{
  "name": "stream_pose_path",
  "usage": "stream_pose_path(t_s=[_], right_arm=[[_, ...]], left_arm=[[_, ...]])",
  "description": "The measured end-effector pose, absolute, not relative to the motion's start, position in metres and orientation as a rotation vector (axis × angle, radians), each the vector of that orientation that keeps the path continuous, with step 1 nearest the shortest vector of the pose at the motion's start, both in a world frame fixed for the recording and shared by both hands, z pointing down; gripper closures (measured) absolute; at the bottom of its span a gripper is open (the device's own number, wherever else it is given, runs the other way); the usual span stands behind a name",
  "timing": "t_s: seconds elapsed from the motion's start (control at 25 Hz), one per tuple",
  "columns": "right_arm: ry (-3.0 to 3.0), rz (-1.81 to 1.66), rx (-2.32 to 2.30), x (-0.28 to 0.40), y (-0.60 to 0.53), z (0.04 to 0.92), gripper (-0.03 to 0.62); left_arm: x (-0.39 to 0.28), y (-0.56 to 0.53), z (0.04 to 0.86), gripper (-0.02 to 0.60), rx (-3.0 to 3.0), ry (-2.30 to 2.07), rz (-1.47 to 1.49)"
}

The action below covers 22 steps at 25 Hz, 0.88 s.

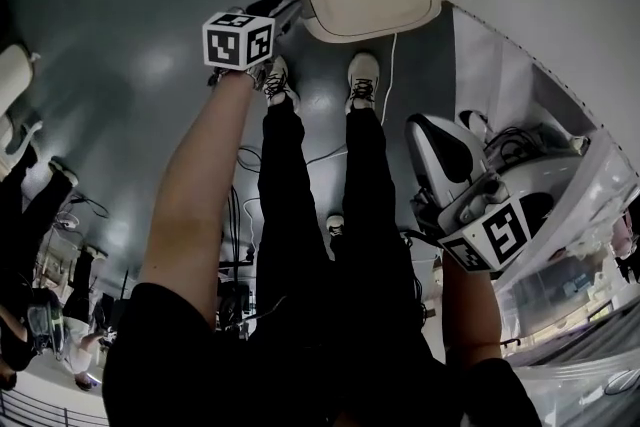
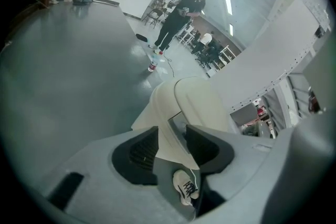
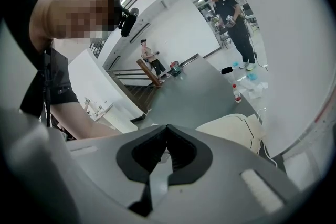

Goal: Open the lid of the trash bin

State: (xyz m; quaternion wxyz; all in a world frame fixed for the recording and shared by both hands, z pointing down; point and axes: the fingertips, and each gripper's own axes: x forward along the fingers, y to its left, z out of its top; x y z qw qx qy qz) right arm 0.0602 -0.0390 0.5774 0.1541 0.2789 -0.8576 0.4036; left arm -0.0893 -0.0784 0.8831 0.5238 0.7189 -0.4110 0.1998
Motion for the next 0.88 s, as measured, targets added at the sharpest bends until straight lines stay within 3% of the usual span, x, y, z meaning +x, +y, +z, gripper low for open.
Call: stream_pose_path(t_s=[0.88], right_arm=[[-2.465, 1.177, 0.780, 0.0583, -0.0296, 0.5855, 0.585]], left_arm=[[-0.0811, -0.0746, 0.8872, 0.440, 1.735, -0.954, 0.474]])
